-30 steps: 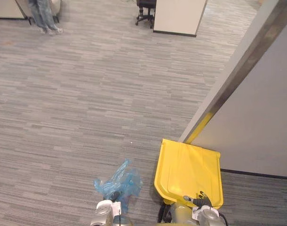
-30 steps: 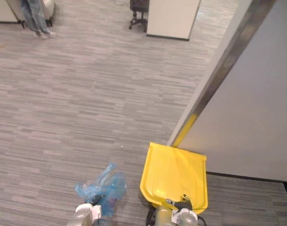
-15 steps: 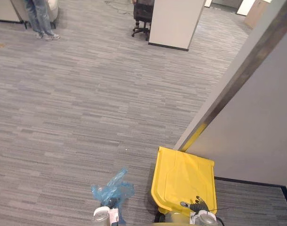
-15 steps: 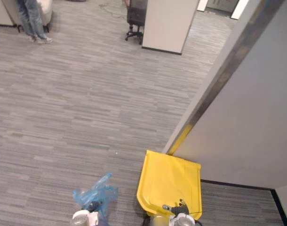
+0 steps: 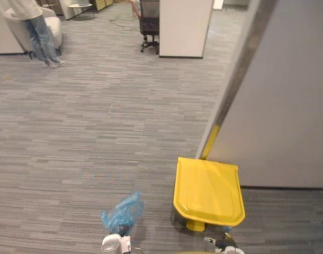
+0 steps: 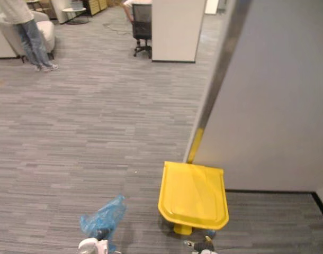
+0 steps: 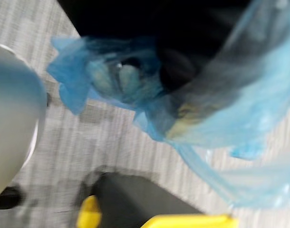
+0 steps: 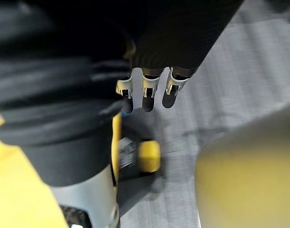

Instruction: Gather rubbish on tea table into small bin, then transfer packed bag to large trash can.

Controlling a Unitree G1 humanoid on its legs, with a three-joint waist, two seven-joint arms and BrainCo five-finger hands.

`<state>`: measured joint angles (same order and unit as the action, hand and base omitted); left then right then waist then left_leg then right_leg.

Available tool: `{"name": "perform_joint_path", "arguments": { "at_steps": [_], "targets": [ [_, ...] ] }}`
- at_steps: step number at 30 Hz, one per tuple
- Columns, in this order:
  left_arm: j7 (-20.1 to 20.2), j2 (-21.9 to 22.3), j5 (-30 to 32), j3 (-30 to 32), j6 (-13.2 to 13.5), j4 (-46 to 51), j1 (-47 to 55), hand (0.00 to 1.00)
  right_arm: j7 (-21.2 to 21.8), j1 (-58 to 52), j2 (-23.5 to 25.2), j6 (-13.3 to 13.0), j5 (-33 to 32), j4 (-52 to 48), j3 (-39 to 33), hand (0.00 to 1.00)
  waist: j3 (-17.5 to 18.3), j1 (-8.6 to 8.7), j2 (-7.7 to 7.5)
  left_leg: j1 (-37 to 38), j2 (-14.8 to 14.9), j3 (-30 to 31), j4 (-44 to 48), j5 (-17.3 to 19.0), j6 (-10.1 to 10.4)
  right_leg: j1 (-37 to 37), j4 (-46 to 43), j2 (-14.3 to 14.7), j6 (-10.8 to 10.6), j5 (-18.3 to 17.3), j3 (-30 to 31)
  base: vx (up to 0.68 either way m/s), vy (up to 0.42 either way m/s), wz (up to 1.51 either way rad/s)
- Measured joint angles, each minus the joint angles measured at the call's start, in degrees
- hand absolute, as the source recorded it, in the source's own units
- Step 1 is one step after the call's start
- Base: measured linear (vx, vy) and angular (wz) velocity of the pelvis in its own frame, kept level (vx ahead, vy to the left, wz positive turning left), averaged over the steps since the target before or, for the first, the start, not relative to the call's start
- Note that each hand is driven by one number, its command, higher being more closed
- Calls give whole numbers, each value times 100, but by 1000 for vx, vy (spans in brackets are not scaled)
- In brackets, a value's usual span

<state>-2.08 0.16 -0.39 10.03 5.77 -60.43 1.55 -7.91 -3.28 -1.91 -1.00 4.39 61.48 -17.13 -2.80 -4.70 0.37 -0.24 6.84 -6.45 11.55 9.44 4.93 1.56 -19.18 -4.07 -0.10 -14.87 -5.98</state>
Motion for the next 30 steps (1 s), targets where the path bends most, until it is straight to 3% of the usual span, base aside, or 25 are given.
{"name": "perform_joint_path", "arguments": {
  "at_steps": [4, 7, 15, 18, 23, 25, 27, 30],
  "targets": [
    [0, -36, -94, 12, 14, 33, -24, 100, -25, 5, -45, -1, -1, 40, -7, 0, -20, 6, -18, -156, 104, 270, -74, -235, 201, -19, 267, 121, 106, 199, -233, -144, -54, 29],
    [-2, -85, -100, 13, 10, 31, 8, 100, -57, 104, -33, 2, 6, 36, 138, 0, -17, 17, -22, -292, 171, 235, -144, -340, 196, 82, 432, 109, 149, 402, -259, -162, 35, -4],
    [-2, -161, -103, -7, 7, 65, 140, 100, -60, 98, 23, 15, 11, -1, 200, 0, 15, 141, -46, -162, -62, 60, -754, -521, 123, 162, 1033, 67, -199, 823, 267, -81, 70, -20],
    [-2, -166, -127, -53, 7, 64, 54, 100, -65, 126, 21, 23, 8, -81, 165, 0, -181, 149, -27, -190, -124, -57, -540, -501, 78, 280, 996, 77, -252, 923, 582, 35, 85, -44],
    [-6, -177, -210, -239, 3, 92, -112, 100, -76, 246, 86, 26, 8, -246, 205, 0, -275, 183, -20, -881, -20, -302, 439, -97, -120, 850, 324, -8, -415, 790, 633, 14, 62, -21],
    [-8, -159, -213, -252, 3, 299, -62, 100, -91, 203, 155, 29, 10, -298, 203, 0, -328, 130, -109, -678, -79, -329, 475, -21, -106, 793, -617, -277, -278, 237, 29, 73, -3, 7],
    [-16, -201, -214, -151, 4, 358, 42, 100, -83, 117, 217, 17, 9, -319, 208, 0, -241, 61, -192, -521, -56, -394, 516, 102, -18, 495, -189, -223, -182, 102, -30, 82, -53, -24],
    [-9, -114, -213, -3, 7, 289, 142, 100, -83, 120, 180, -4, 6, -298, 141, 0, -49, 49, -9, -462, 6, -419, 356, 79, 31, 426, 206, -58, -118, 295, 29, 88, -30, -20]
  ]
}}
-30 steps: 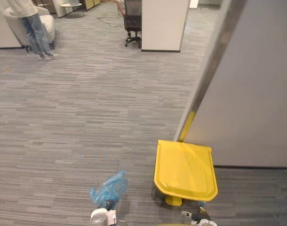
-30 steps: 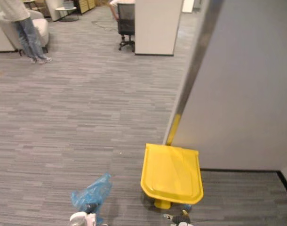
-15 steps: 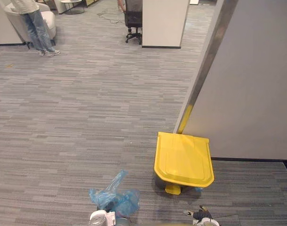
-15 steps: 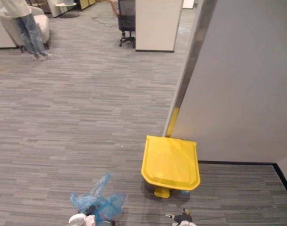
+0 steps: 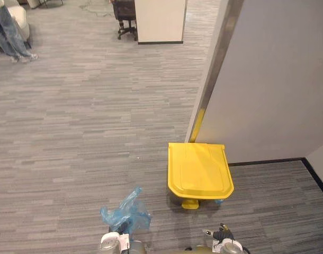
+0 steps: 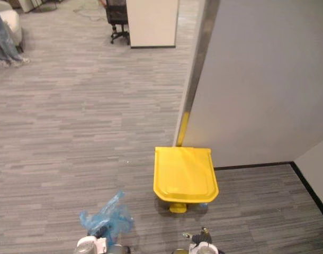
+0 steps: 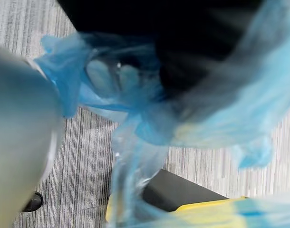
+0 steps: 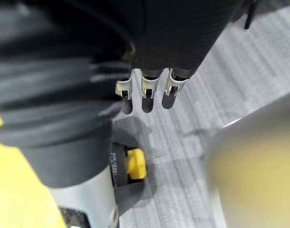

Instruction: Gather rubbish on tea table into small bin, then transfer packed bag to large trash can.

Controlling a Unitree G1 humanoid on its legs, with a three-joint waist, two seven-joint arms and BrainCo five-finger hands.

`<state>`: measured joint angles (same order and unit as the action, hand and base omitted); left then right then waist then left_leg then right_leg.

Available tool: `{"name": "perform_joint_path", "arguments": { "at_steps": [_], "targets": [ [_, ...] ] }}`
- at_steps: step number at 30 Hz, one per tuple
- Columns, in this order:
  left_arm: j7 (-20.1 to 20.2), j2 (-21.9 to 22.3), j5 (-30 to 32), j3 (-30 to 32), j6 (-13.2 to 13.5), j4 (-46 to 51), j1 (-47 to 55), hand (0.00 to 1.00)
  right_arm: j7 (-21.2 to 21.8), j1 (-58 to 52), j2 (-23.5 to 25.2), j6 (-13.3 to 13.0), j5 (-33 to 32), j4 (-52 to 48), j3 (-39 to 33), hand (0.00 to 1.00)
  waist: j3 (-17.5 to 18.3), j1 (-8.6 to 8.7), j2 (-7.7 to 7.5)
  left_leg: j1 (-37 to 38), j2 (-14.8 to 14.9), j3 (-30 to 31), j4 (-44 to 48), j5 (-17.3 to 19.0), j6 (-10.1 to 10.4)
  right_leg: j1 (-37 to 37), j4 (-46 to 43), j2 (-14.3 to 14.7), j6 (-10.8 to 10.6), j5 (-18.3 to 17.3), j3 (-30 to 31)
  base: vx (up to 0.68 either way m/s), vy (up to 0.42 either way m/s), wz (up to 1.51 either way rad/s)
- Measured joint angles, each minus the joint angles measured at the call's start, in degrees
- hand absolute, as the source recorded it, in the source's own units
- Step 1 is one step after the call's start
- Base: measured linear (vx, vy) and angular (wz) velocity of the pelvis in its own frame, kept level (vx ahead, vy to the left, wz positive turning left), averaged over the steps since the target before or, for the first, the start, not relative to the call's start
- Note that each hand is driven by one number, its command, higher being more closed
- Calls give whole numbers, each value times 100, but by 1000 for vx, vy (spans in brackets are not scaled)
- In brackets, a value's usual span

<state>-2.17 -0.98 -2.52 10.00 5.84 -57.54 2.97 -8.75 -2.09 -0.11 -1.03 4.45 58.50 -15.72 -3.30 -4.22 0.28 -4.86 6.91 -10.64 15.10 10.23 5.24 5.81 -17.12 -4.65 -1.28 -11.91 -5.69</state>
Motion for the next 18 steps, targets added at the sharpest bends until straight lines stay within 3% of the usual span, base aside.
{"name": "perform_joint_path", "arguments": {
  "at_steps": [6, 13, 16, 18],
  "targets": [
    [6, -51, 4, 1, -2, -185, 29, 100, -17, 73, -105, 2, -7, 322, -223, 0, -21, 60, 39, 372, -41, 94, -280, -86, -18, -564, 531, 84, 16, 197, -42, 98, -9, 2],
    [10, -49, 11, 1, -1, -272, -11, 100, -23, 27, -113, -3, -9, 328, -231, 0, -83, 76, 60, 397, -113, 93, -300, -146, -95, -695, 772, 22, -21, 371, -38, -25, 34, 2],
    [9, -53, 11, 2, 1, -259, -13, 100, -25, 60, -91, -4, -9, 306, -210, 0, -126, 78, 8, 394, -135, 42, -238, -114, -130, -556, 605, -47, -46, 353, 36, -101, 42, -13],
    [10, -84, 12, -3, 0, -170, -43, 100, -26, 113, -39, -3, -8, 250, -156, 0, -281, 72, -62, 307, -155, -5, 106, 114, -186, -360, 180, -129, -157, 120, 122, -160, 77, -26]
  ]
}}
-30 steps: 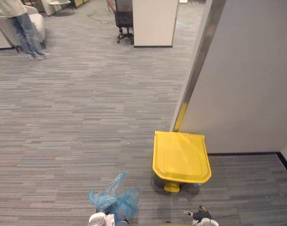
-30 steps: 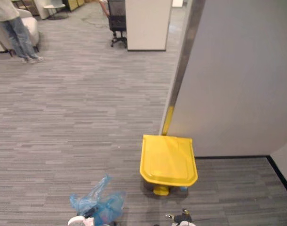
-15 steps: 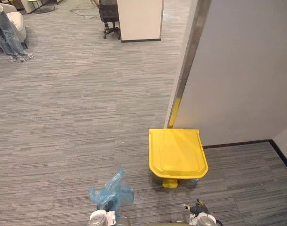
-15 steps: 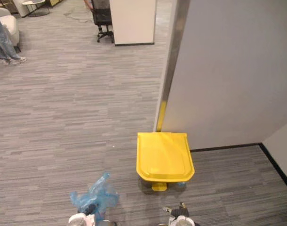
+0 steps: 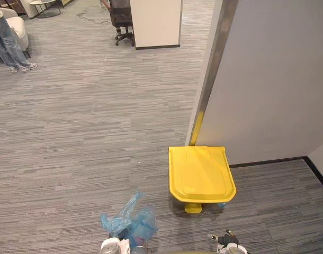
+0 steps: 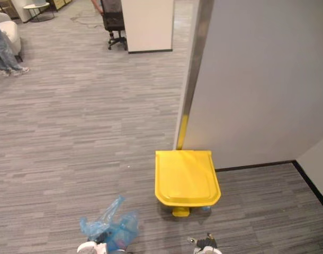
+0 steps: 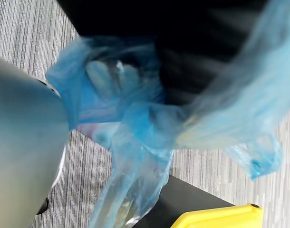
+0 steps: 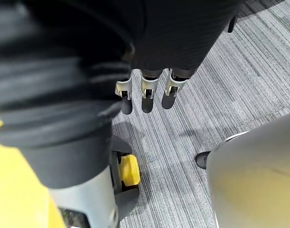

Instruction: Gather rubbish on tea table into small bin, then transfer packed bag to large trash can.

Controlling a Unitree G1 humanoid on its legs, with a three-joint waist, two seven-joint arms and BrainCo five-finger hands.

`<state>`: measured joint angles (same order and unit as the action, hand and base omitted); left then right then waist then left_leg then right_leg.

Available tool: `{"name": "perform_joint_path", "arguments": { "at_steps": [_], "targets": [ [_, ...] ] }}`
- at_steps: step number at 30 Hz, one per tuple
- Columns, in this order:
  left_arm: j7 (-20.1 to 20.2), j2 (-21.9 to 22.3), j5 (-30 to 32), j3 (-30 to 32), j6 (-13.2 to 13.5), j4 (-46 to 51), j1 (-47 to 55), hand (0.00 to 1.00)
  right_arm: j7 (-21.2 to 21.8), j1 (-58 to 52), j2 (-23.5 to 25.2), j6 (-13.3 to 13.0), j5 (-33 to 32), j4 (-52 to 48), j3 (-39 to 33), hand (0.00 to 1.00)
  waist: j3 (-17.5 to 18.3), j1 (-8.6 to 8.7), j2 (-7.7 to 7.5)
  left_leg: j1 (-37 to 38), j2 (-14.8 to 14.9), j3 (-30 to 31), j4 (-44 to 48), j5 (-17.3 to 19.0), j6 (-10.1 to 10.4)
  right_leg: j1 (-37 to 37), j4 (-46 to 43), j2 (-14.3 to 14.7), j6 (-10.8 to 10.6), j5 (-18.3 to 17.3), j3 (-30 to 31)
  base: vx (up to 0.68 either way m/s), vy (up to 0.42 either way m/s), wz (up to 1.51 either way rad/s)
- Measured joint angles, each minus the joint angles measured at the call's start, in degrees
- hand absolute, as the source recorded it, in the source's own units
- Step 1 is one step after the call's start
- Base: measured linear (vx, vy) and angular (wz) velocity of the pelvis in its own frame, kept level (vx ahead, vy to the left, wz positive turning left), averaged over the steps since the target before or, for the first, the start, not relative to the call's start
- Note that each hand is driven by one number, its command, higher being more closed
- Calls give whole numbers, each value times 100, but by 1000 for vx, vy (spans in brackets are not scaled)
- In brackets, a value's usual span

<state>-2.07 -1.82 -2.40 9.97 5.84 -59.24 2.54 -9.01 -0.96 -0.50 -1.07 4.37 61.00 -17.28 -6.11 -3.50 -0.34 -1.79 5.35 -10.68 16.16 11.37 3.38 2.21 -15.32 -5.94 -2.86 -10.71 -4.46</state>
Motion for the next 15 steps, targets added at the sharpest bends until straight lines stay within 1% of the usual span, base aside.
{"name": "perform_joint_path", "arguments": {
  "at_steps": [1, 2, 3, 4, 5, 6, 7, 8, 9, 10, 11, 12, 13, 14, 15],
  "targets": [
    [-1, -42, 0, -43, 1, 26, -38, 100, 1, -26, -26, -10, 0, -185, 62, 0, -165, 20, -15, -23, -16, -13, 371, 290, -64, 164, -653, -127, -86, -251, 36, -120, 48, -16],
    [-2, -82, 0, -43, 0, 18, -33, 100, 0, -25, -15, -12, 0, -186, 63, 0, -194, 15, -47, -1, -65, -26, 459, 383, -77, 251, -933, -221, -207, -341, 30, -135, 55, -17],
    [-6, -102, -3, -40, -1, 13, -21, 100, 2, -19, -7, -11, 0, -187, 62, 0, -213, 22, -67, 46, -94, -48, 481, 430, -128, 376, -1261, -299, -270, -352, 7, -114, 59, -26],
    [-12, -111, -8, -40, 1, 26, -47, 100, 8, 20, -5, -16, 1, -206, 67, 0, -294, 9, -61, 167, -81, -73, 498, 495, -188, 677, -1783, -358, -362, -328, -171, -87, 66, -33],
    [-15, -117, -7, -41, 1, 22, -69, 100, 9, 39, -5, -13, 3, -205, 77, 0, -312, -4, -83, 224, -57, -72, 506, 526, -222, 789, -1859, -341, -331, -371, -257, -39, 33, -41],
    [-15, -134, -4, -50, 1, 5, -77, 100, 9, 82, -8, -18, 6, -205, 184, 0, -322, 0, -84, 259, 45, -76, 588, 569, -252, 1014, -1859, -265, -311, -382, -404, 7, -10, -26],
    [-15, -140, -4, -55, 1, 0, -80, 100, 11, 101, -7, -24, 5, -206, 186, 0, -328, 7, -87, 263, 89, -77, 631, 598, -239, 1103, -1827, -235, -307, -372, -443, 38, -52, -30],
    [-14, -193, -2, -121, 0, -11, -119, 100, 11, 122, 17, -35, 0, -317, 184, 0, -386, -16, -119, 278, 181, -72, 771, 723, -215, 1465, -1676, -171, -225, -165, -452, 83, -100, -21],
    [-18, -222, 0, -207, 1, -24, -182, 100, 10, 161, 36, -50, -1, -419, 181, 0, -494, -16, -114, 290, 282, -55, 940, 832, -148, 1682, -1323, -159, -207, 110, -484, 96, -120, -16],
    [-16, -243, 0, -249, 1, -37, -224, 100, 8, 207, 34, -62, -1, -426, 181, 0, -565, -11, -116, 280, 332, -23, 1083, 928, -113, 1749, -1031, -172, -220, 275, -523, 107, -168, 8],
    [-16, -289, -1, -240, 12, -49, -305, 100, -5, 274, 47, -60, -2, -419, 174, 0, -703, -20, -200, 298, 323, 57, 1349, 1107, 11, 1697, -620, -277, -306, 389, -598, 130, -229, 39],
    [-29, -352, -2, -227, 15, -91, -397, 100, -12, 266, 63, -62, -17, -416, 145, 0, -814, -7, -312, 314, 274, 183, 1712, 1320, 200, 1608, -565, -418, -334, 607, -612, 141, -247, 48],
    [-35, -319, -1, -215, 6, -126, -455, 100, -14, 297, 41, -61, -20, -416, 105, 0, -883, -1, -283, 314, 344, 340, 1884, 1444, 247, 1600, -784, -395, -343, 618, -658, 148, -274, 45],
    [-33, -249, 0, -212, 11, -104, -485, 100, -26, 377, -1, -52, 10, -399, 33, 0, -938, -43, -140, 301, 491, 462, 1947, 1549, 342, 1694, -1079, -309, -334, 466, -744, 127, -287, 29],
    [-31, -193, 5, -204, 18, -94, -507, 100, -28, 388, 14, -53, 17, -422, -65, 0, -971, -75, -78, 272, 580, 638, 1874, 1589, 381, 1739, -1146, -215, -266, 416, -841, 117, -303, 21]
  ]
}}
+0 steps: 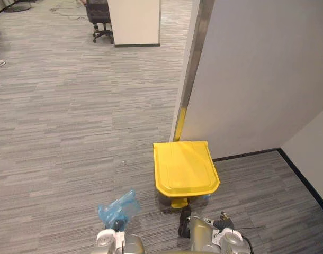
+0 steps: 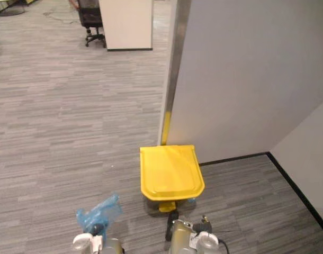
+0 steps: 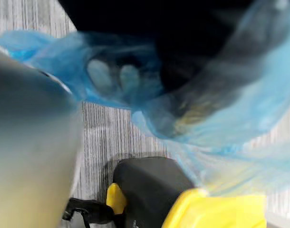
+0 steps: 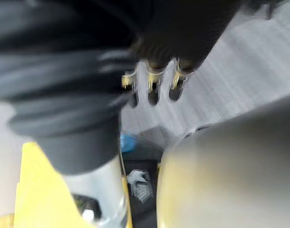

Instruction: Gather rubbish on tea table into small bin, then transfer packed bag to large trash can.

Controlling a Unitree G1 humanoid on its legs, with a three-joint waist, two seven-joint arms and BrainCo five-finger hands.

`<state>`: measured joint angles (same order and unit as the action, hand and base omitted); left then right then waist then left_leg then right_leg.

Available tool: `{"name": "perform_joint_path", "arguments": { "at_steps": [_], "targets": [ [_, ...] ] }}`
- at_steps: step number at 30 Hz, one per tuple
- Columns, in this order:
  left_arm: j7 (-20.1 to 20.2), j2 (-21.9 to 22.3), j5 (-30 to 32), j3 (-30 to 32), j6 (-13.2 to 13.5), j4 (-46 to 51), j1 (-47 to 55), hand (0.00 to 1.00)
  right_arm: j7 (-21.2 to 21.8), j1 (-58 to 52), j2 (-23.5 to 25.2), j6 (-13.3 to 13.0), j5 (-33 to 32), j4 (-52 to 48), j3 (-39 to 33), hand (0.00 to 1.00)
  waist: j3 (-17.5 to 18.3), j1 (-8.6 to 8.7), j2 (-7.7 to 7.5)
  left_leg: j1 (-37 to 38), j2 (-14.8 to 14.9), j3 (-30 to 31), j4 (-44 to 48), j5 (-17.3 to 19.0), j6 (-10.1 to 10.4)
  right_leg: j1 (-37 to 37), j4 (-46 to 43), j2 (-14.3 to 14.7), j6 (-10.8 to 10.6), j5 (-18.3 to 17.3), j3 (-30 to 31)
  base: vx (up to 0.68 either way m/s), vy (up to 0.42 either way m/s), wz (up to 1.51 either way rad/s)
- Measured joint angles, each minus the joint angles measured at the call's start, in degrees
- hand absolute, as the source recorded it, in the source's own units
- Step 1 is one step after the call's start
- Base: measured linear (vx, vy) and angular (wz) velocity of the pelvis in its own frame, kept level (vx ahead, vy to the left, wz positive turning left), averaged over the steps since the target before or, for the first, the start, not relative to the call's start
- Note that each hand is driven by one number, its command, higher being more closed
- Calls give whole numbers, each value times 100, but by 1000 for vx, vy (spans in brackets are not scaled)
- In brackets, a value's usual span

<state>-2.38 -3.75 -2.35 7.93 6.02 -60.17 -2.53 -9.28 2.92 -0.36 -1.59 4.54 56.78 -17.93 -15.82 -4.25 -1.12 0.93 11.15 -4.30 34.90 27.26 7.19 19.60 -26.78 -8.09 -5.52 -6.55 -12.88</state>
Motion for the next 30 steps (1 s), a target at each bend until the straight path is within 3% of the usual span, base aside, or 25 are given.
{"name": "perform_joint_path", "arguments": {
  "at_steps": [1, 2, 3, 5, 7, 9, 12, 14, 19, 21, 26, 30],
  "targets": [
    [-1, 24, 1, -1, -1, -8, -2, 100, -1, -5, -47, 4, -2, -10, -20, 0, -2, -31, 78, -20, 76, 125, -77, 8, 12, 16, -79, 37, 85, -12, -68, 117, -315, 36],
    [17, 8, 20, 6, 1, -8, 0, 100, 6, -24, -25, -4, -23, -96, -142, 0, -2, -44, 117, -103, 157, 341, -92, 26, 58, 238, -693, 135, 454, -170, 148, 150, -319, 60],
    [17, -51, 63, 10, -9, -5, -6, 100, 3, -91, -11, -2, -13, -94, -252, 0, 51, -38, -47, -78, 166, 547, -75, 51, 158, 172, -923, 146, 458, -330, 341, 201, -404, 74],
    [28, 6, 138, 92, -16, -4, 1, 100, 18, -150, -17, 4, -7, -16, -384, 0, 208, -35, 176, -182, 548, 1023, -68, 85, 373, 51, -1011, 363, 550, -503, -186, 218, -364, 82],
    [26, 147, 226, 222, -16, 2, -17, 100, 22, -128, -18, 42, 1, 88, -366, 0, 388, -58, 244, -548, 724, 1284, 300, 127, 403, 126, -783, 561, 619, -546, -560, 171, -255, 60],
    [30, 176, 230, 219, -13, 44, -6, 100, 23, -143, 2, 55, 8, 53, -112, 0, 420, -75, 211, -558, 618, 1092, 553, 148, 403, 138, -474, 734, 639, -527, -642, 158, -194, 6],
    [34, 236, 231, 205, -13, 91, -37, 100, 14, -105, 3, 28, -6, 26, 250, 0, 489, -21, 131, -384, 540, 776, -207, 227, 203, 326, -338, 825, 650, -516, -845, 89, -126, 13],
    [44, 267, 231, 161, -12, 110, -87, 100, 24, -35, 15, 50, 9, 51, 577, 0, 567, -41, 13, -381, 521, 797, -595, 206, 279, 449, -283, 836, 665, -479, -842, 32, -109, 15],
    [46, 254, 234, 154, -4, 111, -106, 100, 45, 436, -10, 48, 68, 26, 1871, 0, 630, -151, 24, -555, 530, 834, -985, -69, 395, 677, -92, 880, 805, -247, -918, 56, -71, 2],
    [29, 142, 224, 167, 49, 174, -227, 100, 68, 1159, 41, 11, 106, 17, 2405, 0, 623, -256, 37, -868, 552, 1001, -1024, -217, 426, 855, 30, 896, 896, -30, -1075, 56, -78, 14],
    [-43, -47, -44, 203, 241, 354, -245, 100, -42, 2634, -171, -115, -255, -222, 2524, 0, 550, -526, -27, -1019, 657, 1132, -1081, -347, 422, 859, 327, 1060, 830, 210, -1124, -17, -67, 7],
    [-270, -384, -481, 220, 279, 415, -282, 100, -235, 3672, -341, -202, -892, -270, 2543, 0, 275, -604, -282, -1216, 713, 1196, -1211, -329, 397, 862, 966, 1287, 796, 360, -1046, -189, -54, -3]
  ]
}}
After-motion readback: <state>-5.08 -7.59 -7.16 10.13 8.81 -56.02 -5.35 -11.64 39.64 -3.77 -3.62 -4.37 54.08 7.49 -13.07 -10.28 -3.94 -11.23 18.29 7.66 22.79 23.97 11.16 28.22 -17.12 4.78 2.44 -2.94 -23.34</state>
